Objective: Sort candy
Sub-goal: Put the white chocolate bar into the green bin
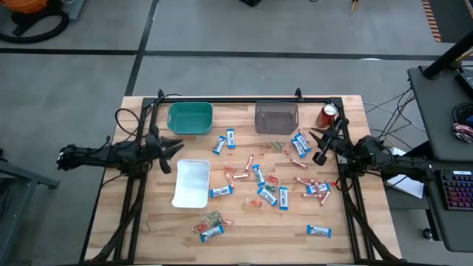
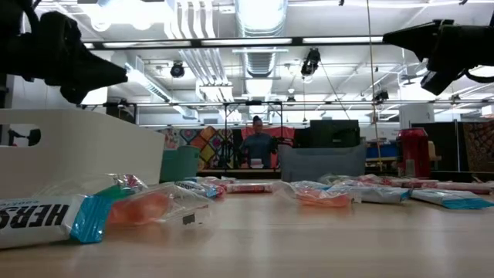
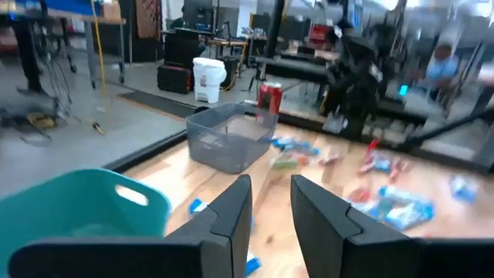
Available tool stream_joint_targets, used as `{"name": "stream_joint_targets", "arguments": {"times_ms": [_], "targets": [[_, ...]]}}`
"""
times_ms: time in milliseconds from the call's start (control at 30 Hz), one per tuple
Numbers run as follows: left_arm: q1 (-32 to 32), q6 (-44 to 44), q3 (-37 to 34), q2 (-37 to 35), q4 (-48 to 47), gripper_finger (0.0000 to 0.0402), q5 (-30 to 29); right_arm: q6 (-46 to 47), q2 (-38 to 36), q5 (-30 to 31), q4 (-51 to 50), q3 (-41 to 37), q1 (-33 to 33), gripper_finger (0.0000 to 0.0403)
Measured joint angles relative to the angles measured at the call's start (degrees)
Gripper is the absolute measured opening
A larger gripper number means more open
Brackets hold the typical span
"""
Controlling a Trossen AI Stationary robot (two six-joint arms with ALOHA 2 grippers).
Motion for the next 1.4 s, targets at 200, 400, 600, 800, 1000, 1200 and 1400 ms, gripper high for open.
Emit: {"name": "stream_joint_targets", "arguments": {"times_ms": [200, 400, 600, 800, 1000, 1200, 1400], "targets": [[0.0, -6.0, 0.0, 0.0, 4.7, 0.0077, 0.0, 0.8, 0.3, 0.0, -13.9, 0.0, 0.0, 0.0057], [0.0, -6.4, 0.0, 0.0, 7.1, 0.0077, 0.0, 3.8, 0.3, -0.6, -18.8, 0.1, 0.0, 0.0057], [0.0, -6.4, 0.0, 0.0, 7.2, 0.0077, 0.0, 3.8, 0.4, -13.8, -19.6, 0.0, 0.0, 0.0057], [0.0, -6.4, 0.0, 0.0, 7.2, 0.0077, 0.0, 3.7, 0.4, -15.4, -19.4, 0.0, 0.0, 0.0057], [0.0, -6.4, 0.0, 0.0, 7.4, 0.0077, 0.0, 3.7, 0.4, -15.4, -19.3, 0.0, 0.0, 0.0057], [0.0, -6.4, 0.0, 0.0, 9.6, 0.0077, 0.0, 4.3, 0.2, -17.1, -18.2, 0.0, 0.0, 0.0057], [0.0, -4.0, 0.0, 0.0, 14.2, 0.0077, -0.2, 7.1, 0.2, -20.9, -17.8, 0.0, 0.0, 0.0057]]}}
